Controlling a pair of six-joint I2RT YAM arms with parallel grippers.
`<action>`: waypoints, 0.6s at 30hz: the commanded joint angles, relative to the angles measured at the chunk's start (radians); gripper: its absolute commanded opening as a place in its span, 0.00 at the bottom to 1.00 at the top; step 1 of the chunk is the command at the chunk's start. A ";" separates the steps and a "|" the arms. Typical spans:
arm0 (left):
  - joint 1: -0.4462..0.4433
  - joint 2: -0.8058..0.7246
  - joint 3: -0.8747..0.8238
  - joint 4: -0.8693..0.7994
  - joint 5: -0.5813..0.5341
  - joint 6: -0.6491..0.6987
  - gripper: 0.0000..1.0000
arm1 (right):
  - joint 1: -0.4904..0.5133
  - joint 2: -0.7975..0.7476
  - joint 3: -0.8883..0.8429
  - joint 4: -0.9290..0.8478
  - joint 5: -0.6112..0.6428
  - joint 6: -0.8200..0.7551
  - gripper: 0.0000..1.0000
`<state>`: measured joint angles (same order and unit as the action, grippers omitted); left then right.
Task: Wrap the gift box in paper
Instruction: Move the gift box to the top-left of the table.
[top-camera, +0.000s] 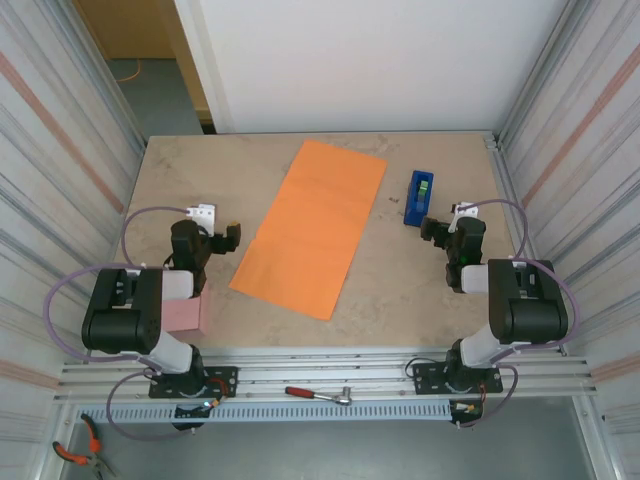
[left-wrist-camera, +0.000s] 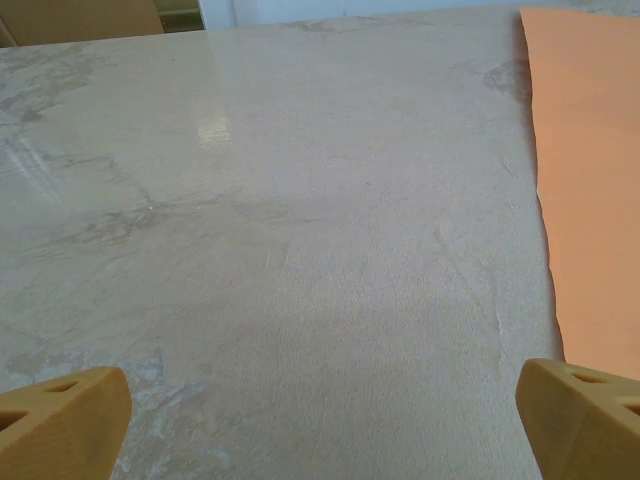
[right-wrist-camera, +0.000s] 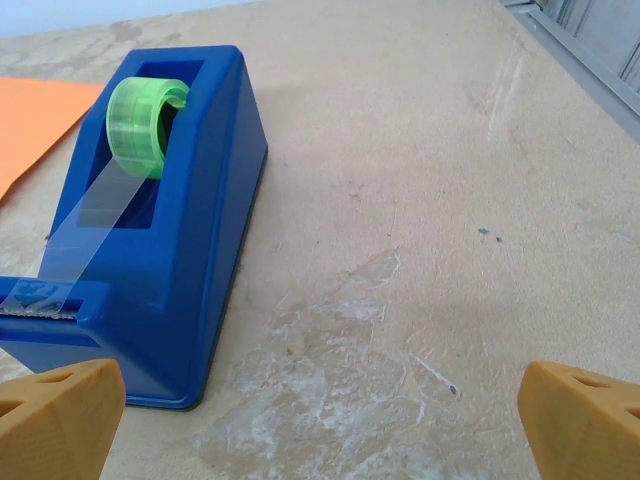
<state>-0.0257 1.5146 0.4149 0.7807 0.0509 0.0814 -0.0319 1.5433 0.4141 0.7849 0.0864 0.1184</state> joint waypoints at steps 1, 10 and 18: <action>0.005 0.001 0.007 -0.004 -0.004 -0.003 0.99 | 0.008 -0.003 -0.010 0.026 0.022 -0.012 0.99; 0.007 0.001 0.005 -0.003 -0.003 -0.003 0.99 | 0.007 -0.005 -0.012 0.028 0.023 -0.013 0.99; 0.021 0.000 0.005 -0.003 0.025 -0.013 0.99 | 0.005 -0.006 -0.012 0.027 0.019 -0.010 0.99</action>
<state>-0.0128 1.5146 0.4149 0.7807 0.0593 0.0780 -0.0319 1.5433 0.4141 0.7849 0.0864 0.1184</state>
